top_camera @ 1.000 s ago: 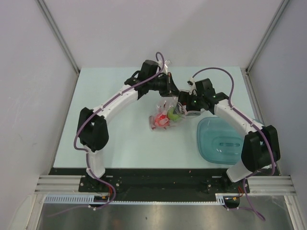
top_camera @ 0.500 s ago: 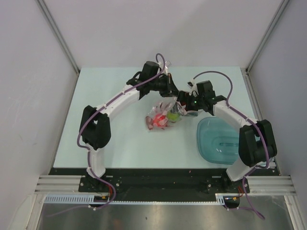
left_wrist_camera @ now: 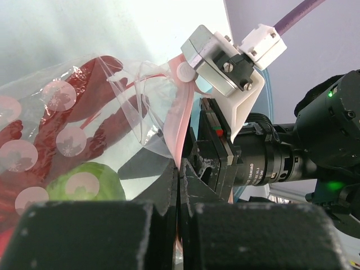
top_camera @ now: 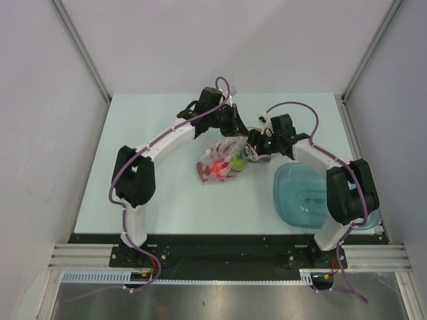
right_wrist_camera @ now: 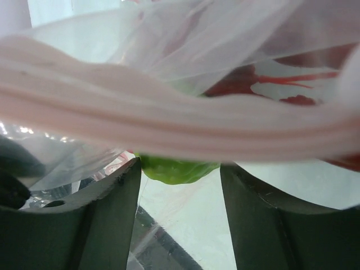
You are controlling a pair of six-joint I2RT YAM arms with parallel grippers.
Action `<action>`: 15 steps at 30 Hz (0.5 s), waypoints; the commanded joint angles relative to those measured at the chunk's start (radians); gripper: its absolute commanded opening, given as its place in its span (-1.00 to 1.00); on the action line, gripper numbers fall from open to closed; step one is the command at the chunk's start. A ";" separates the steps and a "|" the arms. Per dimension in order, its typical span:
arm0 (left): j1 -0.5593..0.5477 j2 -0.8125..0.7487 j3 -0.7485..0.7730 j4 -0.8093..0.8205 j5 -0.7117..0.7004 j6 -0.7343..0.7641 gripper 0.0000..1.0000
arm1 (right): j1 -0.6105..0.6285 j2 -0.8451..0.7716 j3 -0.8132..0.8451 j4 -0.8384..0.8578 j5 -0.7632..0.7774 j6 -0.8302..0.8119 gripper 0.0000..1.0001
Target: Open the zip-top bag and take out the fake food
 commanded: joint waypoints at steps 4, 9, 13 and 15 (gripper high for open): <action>-0.077 -0.062 0.005 0.068 0.218 -0.041 -1.00 | 0.011 0.077 0.004 0.038 0.079 0.019 0.66; -0.077 -0.050 -0.004 0.039 0.188 -0.001 -1.00 | 0.019 0.129 -0.009 0.117 0.016 0.045 0.65; -0.077 -0.010 0.027 -0.059 0.137 0.112 -1.00 | 0.033 0.153 -0.021 0.192 0.008 0.077 0.67; -0.075 0.001 0.028 -0.070 0.125 0.132 -1.00 | 0.040 0.172 -0.018 0.201 0.029 0.089 0.75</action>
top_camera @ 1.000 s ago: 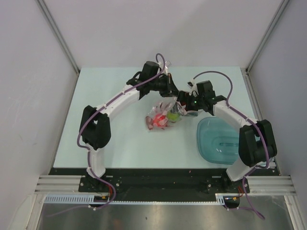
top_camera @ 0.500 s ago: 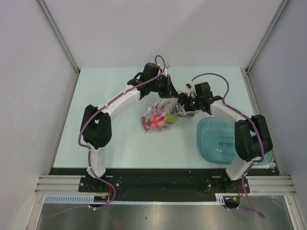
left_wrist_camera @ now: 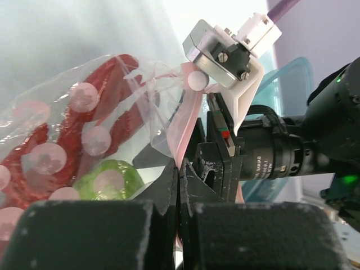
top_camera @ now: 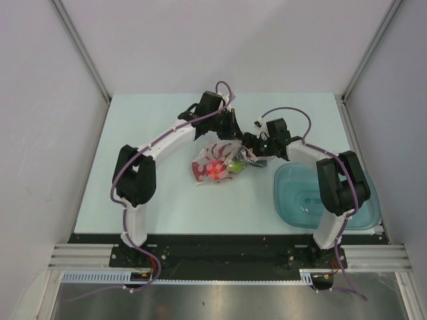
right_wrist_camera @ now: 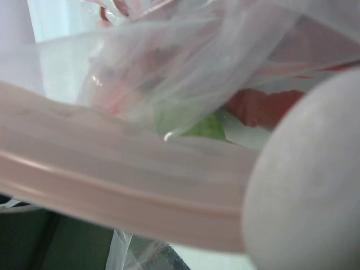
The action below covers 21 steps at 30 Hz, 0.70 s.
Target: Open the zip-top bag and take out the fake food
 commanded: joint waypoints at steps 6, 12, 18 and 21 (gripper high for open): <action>-0.081 0.013 0.051 -0.039 0.184 0.069 -0.99 | 0.038 0.128 -0.013 0.179 0.070 0.105 0.86; -0.081 0.005 0.030 -0.031 0.183 0.061 -1.00 | 0.042 0.146 0.025 0.194 0.061 0.067 0.50; -0.079 -0.032 -0.019 -0.036 0.154 0.087 -1.00 | 0.038 0.054 0.069 0.012 0.122 0.003 -0.20; -0.072 -0.050 -0.034 -0.049 0.119 0.119 -1.00 | 0.036 0.002 0.072 -0.088 0.151 -0.026 -0.34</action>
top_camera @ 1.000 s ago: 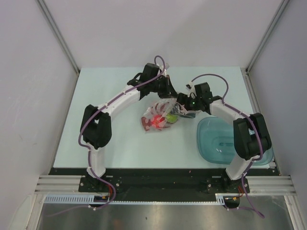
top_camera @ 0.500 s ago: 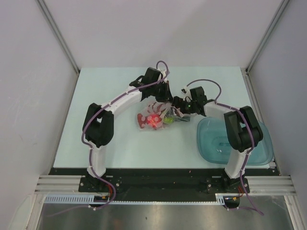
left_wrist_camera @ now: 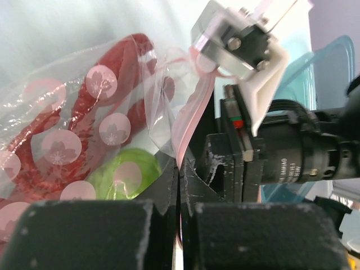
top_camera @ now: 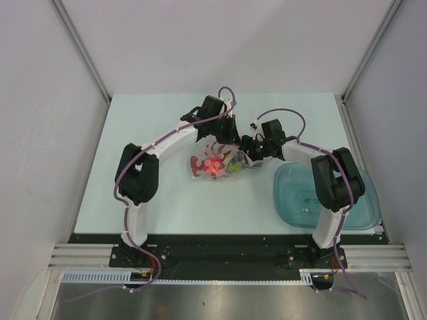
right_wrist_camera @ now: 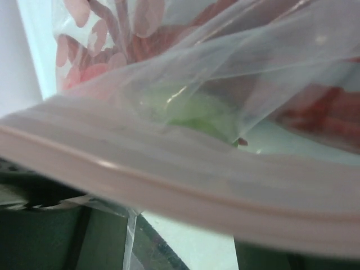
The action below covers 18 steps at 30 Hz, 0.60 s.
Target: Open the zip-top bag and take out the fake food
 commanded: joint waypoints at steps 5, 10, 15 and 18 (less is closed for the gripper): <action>-0.046 -0.099 -0.027 -0.043 0.092 0.062 -1.00 | -0.030 -0.140 -0.006 -0.156 0.169 -0.062 -0.55; -0.044 -0.128 -0.066 -0.022 0.096 0.106 -1.00 | -0.044 -0.208 0.006 -0.231 0.177 -0.065 -0.56; -0.044 -0.154 -0.117 -0.006 0.110 0.108 -1.00 | -0.047 -0.248 0.054 -0.320 0.257 -0.084 -0.57; -0.050 -0.171 -0.134 -0.008 0.115 0.108 -1.00 | -0.046 -0.268 0.107 -0.343 0.271 -0.076 -0.56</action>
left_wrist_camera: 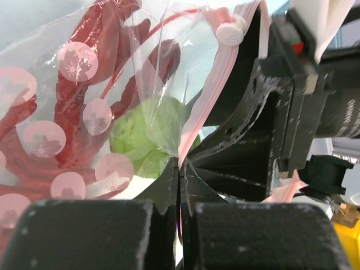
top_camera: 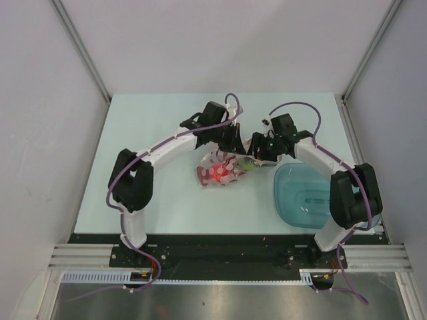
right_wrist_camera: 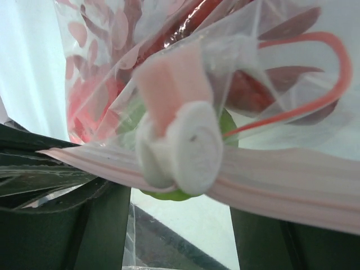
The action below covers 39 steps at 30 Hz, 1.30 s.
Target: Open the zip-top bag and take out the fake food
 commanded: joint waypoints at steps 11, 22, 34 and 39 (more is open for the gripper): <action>-0.040 -0.076 0.034 -0.038 0.101 0.046 -1.00 | 0.001 0.004 0.194 -0.137 0.212 0.012 -0.53; -0.086 -0.085 0.068 -0.153 -0.024 0.147 -1.00 | 0.023 0.066 0.349 -0.289 0.282 0.104 -0.56; -0.066 -0.103 0.040 -0.178 -0.096 0.178 -1.00 | -0.039 -0.133 0.349 -0.418 0.054 0.057 -0.62; -0.043 -0.089 0.051 -0.158 -0.092 0.137 -1.00 | -0.060 -0.241 0.335 -0.575 0.200 -0.023 -0.61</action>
